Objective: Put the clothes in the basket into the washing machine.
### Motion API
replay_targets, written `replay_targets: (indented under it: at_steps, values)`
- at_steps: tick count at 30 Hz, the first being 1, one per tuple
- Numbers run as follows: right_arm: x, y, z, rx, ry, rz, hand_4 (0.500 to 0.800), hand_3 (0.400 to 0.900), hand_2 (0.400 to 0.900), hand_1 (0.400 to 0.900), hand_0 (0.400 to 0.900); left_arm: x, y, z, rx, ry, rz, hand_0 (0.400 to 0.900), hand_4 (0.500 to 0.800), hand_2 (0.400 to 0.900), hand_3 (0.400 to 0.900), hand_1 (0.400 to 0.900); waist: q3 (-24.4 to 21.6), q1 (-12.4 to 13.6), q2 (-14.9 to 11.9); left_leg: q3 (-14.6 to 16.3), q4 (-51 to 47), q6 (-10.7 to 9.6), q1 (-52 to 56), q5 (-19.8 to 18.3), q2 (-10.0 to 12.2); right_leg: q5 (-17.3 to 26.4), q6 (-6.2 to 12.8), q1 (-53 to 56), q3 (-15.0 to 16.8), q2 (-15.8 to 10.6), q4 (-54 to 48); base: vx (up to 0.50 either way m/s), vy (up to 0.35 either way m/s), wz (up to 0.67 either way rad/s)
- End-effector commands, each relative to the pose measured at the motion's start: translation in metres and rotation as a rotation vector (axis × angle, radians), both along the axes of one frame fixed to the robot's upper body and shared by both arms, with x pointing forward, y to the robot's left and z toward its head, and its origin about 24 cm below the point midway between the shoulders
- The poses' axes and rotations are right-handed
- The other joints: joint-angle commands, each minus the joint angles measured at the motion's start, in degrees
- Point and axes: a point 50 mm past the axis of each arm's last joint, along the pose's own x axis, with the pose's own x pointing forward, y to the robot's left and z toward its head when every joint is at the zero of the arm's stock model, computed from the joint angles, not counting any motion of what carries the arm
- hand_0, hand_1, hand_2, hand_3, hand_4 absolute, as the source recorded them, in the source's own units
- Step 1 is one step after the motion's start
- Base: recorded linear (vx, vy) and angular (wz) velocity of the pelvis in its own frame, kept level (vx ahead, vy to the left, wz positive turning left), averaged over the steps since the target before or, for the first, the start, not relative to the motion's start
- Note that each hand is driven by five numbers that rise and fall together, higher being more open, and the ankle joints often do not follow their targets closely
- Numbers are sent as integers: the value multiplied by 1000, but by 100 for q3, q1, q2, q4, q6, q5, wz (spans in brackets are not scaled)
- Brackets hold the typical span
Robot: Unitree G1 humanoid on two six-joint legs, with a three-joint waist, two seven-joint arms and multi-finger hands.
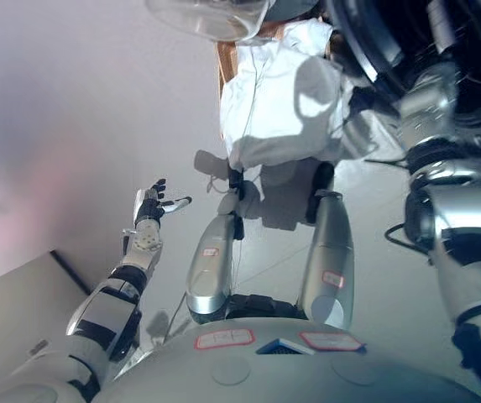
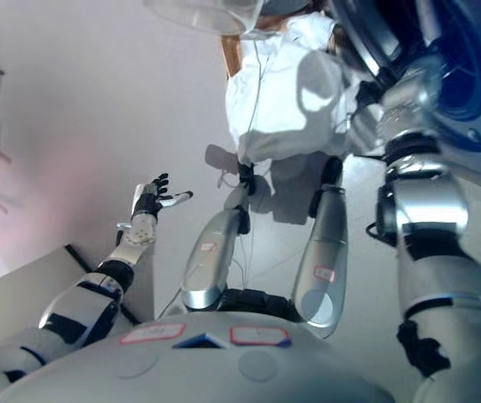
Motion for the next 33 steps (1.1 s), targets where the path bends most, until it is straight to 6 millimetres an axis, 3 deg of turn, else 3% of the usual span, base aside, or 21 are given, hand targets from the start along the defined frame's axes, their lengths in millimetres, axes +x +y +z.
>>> replay_targets:
  at_steps: [1, 2, 3, 4, 5, 6, 7, 8, 9, 12, 13, 14, 16, 17, 19, 23, 26, 33]
  values:
    - [-27, 22, -65, -20, 124, 104, 800, 900, 900, 900, 900, -4, 28, -1, 57, 53, 128, 900, 800, 900, 900, 900, -362, -102, -141, -214, 224, 86, 1, -318, -42, 501, 305, 982, -31, 133, -1211, 1, 39, -6]
    - [-40, 28, -87, -5, 184, 125, 800, 900, 900, 900, 900, -4, 27, -2, 52, 60, 123, 900, 800, 900, 900, 900, -382, -142, -188, -214, 227, 93, 87, -342, -28, 548, 316, 1092, -44, 134, -1287, 5, 24, -5]
    - [-40, 28, -88, -5, 185, 125, 800, 900, 900, 900, 900, -4, 27, -2, 53, 61, 123, 900, 800, 900, 900, 900, -380, -143, -186, -216, 224, 93, 99, -342, -26, 552, 317, 1109, -47, 136, -1298, -4, 30, -7]
    - [-70, 33, -128, 11, 309, 153, 800, 900, 900, 900, 900, -7, 23, -6, 38, 82, 115, 900, 800, 900, 900, 900, -438, -232, -318, -217, 245, 110, 252, -402, -18, 640, 343, 1367, -76, 145, -1489, 11, 31, -9]
    - [-86, 33, -146, 35, 366, 144, 800, 900, 900, 900, 900, -11, 23, -8, 33, 98, 117, 900, 800, 900, 900, 900, -470, -277, -375, -200, 276, 119, 330, -446, -10, 664, 356, 1462, -80, 151, -1527, 11, 31, -9]
    - [-86, 33, -146, 35, 367, 145, 800, 900, 900, 900, 900, -11, 23, -8, 33, 98, 117, 900, 800, 900, 900, 900, -468, -276, -376, -199, 276, 120, 338, -448, -9, 665, 357, 1472, -81, 152, -1532, 23, 49, -12]
    - [-116, 30, -175, 73, 476, 124, 800, 900, 900, 900, 900, -14, 25, -10, 24, 117, 134, 900, 800, 900, 900, 900, -537, -364, -473, -190, 324, 144, 490, -538, -17, 706, 383, 1685, -87, 155, -1633, 17, 53, -10]
    - [-133, 26, -189, 91, 537, 108, 800, 900, 900, 900, 900, -17, 27, -12, 21, 131, 141, 900, 800, 900, 900, 900, -583, -408, -516, -181, 345, 148, 580, -586, -14, 723, 399, 1824, -82, 154, -1707, 9, 54, -11]
    - [-133, 26, -189, 91, 537, 108, 800, 900, 900, 900, 900, -17, 27, -12, 21, 130, 141, 900, 800, 900, 900, 900, -594, -400, -506, -181, 334, 148, 564, -562, -2, 768, 396, 1823, -86, 169, -1752, 4, 46, -4]
    - [-191, 8, -221, 50, 742, 101, 800, 900, 900, 900, 900, -32, 36, -18, 10, 172, 172, 900, 800, 900, 900, 900, -790, -544, -614, -179, 339, 175, 872, -662, -29, 847, 464, 2199, -84, 147, -1944, 12, 69, 2]
    - [-228, -8, -235, -46, 914, 137, 800, 900, 900, 900, 900, -68, 22, -37, -1, 257, 115, 900, 800, 900, 900, 900, -889, -518, -658, -219, 316, 207, 1081, -717, -69, 871, 514, 2498, -170, 91, -2081, 1, 28, 13]
    - [-228, -9, -234, -47, 914, 137, 800, 900, 900, 900, 900, -68, 22, -37, -1, 257, 115, 900, 800, 900, 900, 900, -901, -518, -650, -223, 306, 206, 1066, -699, -63, 900, 512, 2493, -176, 99, -2111, -3, 32, 19]
    - [-276, -19, -248, -276, 1193, 306, 800, 900, 900, 900, 900, -107, 17, -56, 7, 415, 62, 900, 800, 900, 900, 900, -1124, -531, -757, -248, 167, 233, 1459, -756, -114, 975, 600, 2967, -202, 28, -2426, 38, 39, 7]
    - [-276, -19, -248, -276, 1192, 306, 800, 900, 900, 900, 900, -107, 17, -56, 7, 415, 62, 900, 800, 900, 900, 900, -1136, -530, -753, -250, 161, 233, 1443, -744, -111, 995, 599, 2958, -205, 33, -2446, 62, 40, 0]
    - [-304, -17, -255, -409, 1337, 473, 800, 900, 900, 900, 900, -129, 20, -63, 10, 513, 48, 900, 800, 900, 900, 900, -1455, -564, -861, -182, -149, 257, 1839, -758, -157, 1168, 713, 3338, -167, -30, -2886, 100, 44, -18]
    - [-327, -9, -262, -423, 1432, 583, 800, 900, 900, 900, 900, -149, 16, -69, 6, 608, 0, 900, 800, 900, 900, 900, -1744, -580, -958, -61, -496, 280, 2240, -779, -219, 1355, 815, 3651, -96, -104, -3265, 69, 37, -17]
    - [-340, -2, -266, -391, 1477, 622, 800, 900, 900, 900, 900, -151, 8, -72, -11, 647, -60, 900, 800, 900, 900, 900, -1971, -649, -1018, 69, -509, 334, 2517, -924, -272, 1409, 881, 3885, -2, -188, -3415, 59, 48, -25]
    - [-345, 5, -269, -365, 1468, 676, 800, 900, 900, 900, 900, -148, 4, -73, -9, 658, -128, 900, 800, 900, 900, 900, -2197, -712, -1080, 223, -489, 403, 2899, -1136, -323, 1373, 935, 4208, 94, -289, -3465, 58, 27, -17]
